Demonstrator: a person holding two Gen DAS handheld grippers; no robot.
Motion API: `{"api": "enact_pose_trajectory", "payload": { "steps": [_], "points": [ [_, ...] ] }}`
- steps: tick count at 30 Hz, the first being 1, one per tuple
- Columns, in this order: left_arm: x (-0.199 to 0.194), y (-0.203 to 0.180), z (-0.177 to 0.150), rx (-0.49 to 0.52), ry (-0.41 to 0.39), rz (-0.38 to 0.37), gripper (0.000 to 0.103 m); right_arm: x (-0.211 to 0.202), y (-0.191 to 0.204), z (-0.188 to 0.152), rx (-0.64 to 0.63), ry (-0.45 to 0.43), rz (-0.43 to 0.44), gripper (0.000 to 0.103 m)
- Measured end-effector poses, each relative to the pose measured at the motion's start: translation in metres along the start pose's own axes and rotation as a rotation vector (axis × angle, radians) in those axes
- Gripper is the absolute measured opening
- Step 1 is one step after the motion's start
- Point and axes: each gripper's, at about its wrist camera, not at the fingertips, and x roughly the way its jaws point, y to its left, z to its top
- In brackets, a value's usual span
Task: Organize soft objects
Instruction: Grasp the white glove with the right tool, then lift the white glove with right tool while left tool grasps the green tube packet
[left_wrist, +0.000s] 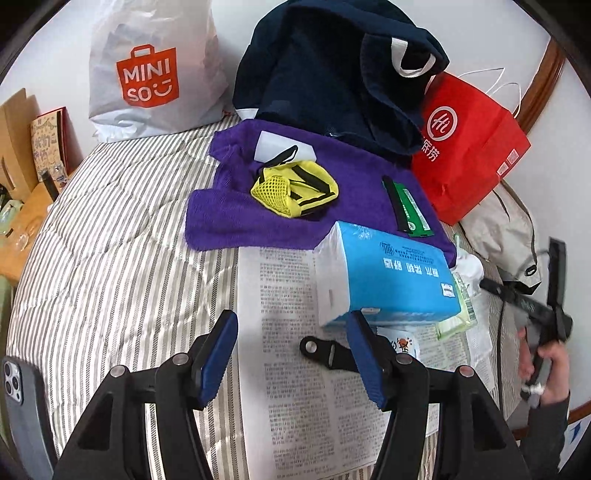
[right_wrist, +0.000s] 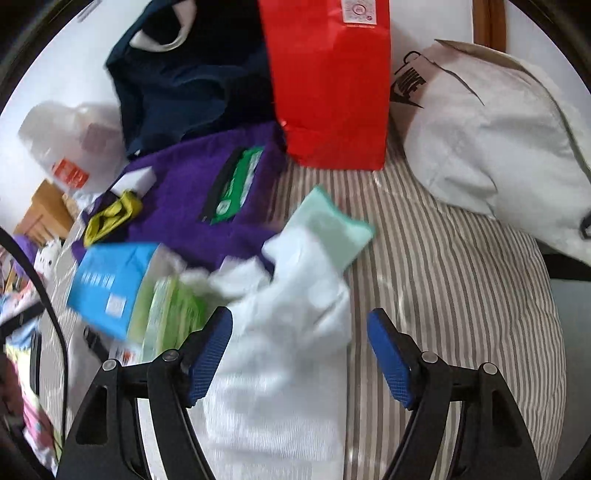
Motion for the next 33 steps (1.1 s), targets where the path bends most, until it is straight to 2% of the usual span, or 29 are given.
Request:
{"api": "enact_pose_trajectory", "payload": {
  "steps": [3,4,5,7,10,14,20,23,29,33],
  "points": [
    [0.001,0.001,-0.001,-0.003,0.005,0.004,0.059,0.019,0.002,0.017,-0.006,0.012,-0.016,0.073],
    [0.001,0.0,-0.001,-0.003,0.006,0.004,0.059,0.023,0.003,0.019,-0.016,0.011,-0.012,0.064],
    [0.002,0.0,-0.001,-0.003,0.006,0.002,0.059,0.03,0.006,0.021,-0.032,0.023,-0.005,0.042],
    [0.003,-0.001,-0.001,-0.001,0.008,-0.001,0.059,0.041,0.011,0.023,-0.063,0.065,0.019,0.009],
    [0.005,-0.002,-0.002,0.008,0.013,-0.006,0.059,0.037,0.018,0.021,-0.098,0.059,0.019,0.009],
    [0.009,-0.004,-0.005,0.011,0.016,-0.023,0.059,0.003,0.022,0.012,-0.074,-0.011,0.076,0.008],
    [0.019,-0.012,-0.011,0.028,0.035,-0.055,0.059,-0.036,0.023,0.016,-0.044,-0.124,0.068,0.008],
    [0.024,-0.019,-0.017,0.049,0.04,-0.063,0.066,-0.052,0.023,0.022,-0.018,-0.182,0.091,0.008],
    [0.037,-0.036,-0.028,0.084,0.074,-0.066,0.067,-0.076,0.031,0.027,-0.039,-0.235,0.087,0.008],
    [0.039,-0.058,-0.033,0.138,0.077,-0.072,0.067,-0.087,0.029,0.02,-0.047,-0.24,0.09,0.009]
  ]
}}
